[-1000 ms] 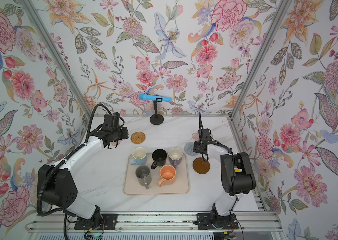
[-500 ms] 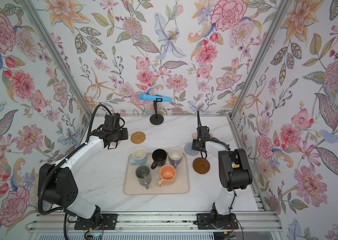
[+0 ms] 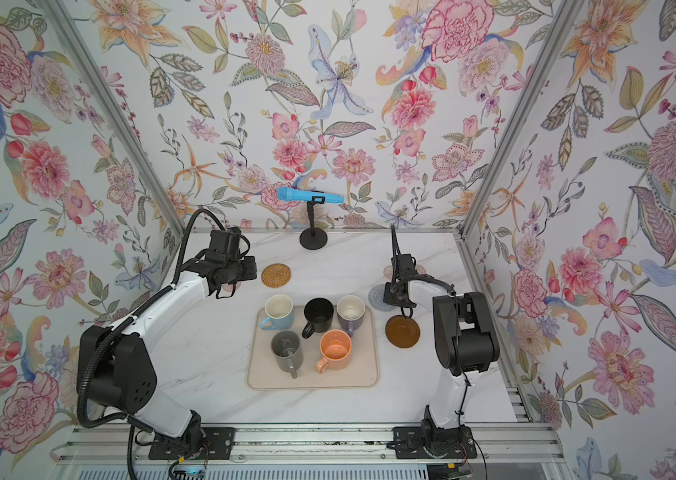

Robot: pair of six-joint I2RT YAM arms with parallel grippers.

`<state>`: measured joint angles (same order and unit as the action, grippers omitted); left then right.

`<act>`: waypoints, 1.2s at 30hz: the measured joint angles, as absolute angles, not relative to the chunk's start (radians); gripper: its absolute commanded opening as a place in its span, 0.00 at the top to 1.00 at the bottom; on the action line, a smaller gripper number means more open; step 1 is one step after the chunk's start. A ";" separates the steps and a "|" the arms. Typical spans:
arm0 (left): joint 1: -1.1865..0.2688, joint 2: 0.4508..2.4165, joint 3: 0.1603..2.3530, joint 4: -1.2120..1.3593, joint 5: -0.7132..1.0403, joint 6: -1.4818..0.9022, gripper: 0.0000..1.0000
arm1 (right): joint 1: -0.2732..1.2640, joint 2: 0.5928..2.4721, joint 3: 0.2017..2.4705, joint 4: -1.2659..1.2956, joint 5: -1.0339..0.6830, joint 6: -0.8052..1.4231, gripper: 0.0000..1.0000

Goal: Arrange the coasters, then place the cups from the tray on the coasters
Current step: 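Lower the right gripper over the grey knit coaster while the left gripper holds still, then drag the grey knit coaster with the right gripper toward the rattan coaster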

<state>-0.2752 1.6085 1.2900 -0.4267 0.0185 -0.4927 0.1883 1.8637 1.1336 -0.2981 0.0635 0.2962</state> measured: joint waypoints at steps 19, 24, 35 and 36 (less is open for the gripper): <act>-0.268 1.610 1.290 -0.426 0.019 -0.493 0.65 | 0.237 2.027 1.341 -0.301 0.014 0.350 0.66; -0.268 1.610 1.290 -0.426 0.019 -0.493 0.65 | 0.253 2.075 1.403 -0.299 -0.001 0.369 0.66; -0.268 1.642 1.290 -0.403 0.022 -0.494 0.65 | 0.316 2.181 1.556 -0.295 -0.036 0.429 0.66; -0.268 1.647 1.290 -0.400 0.022 -0.493 0.65 | 0.327 2.192 1.570 -0.295 -0.039 0.434 0.66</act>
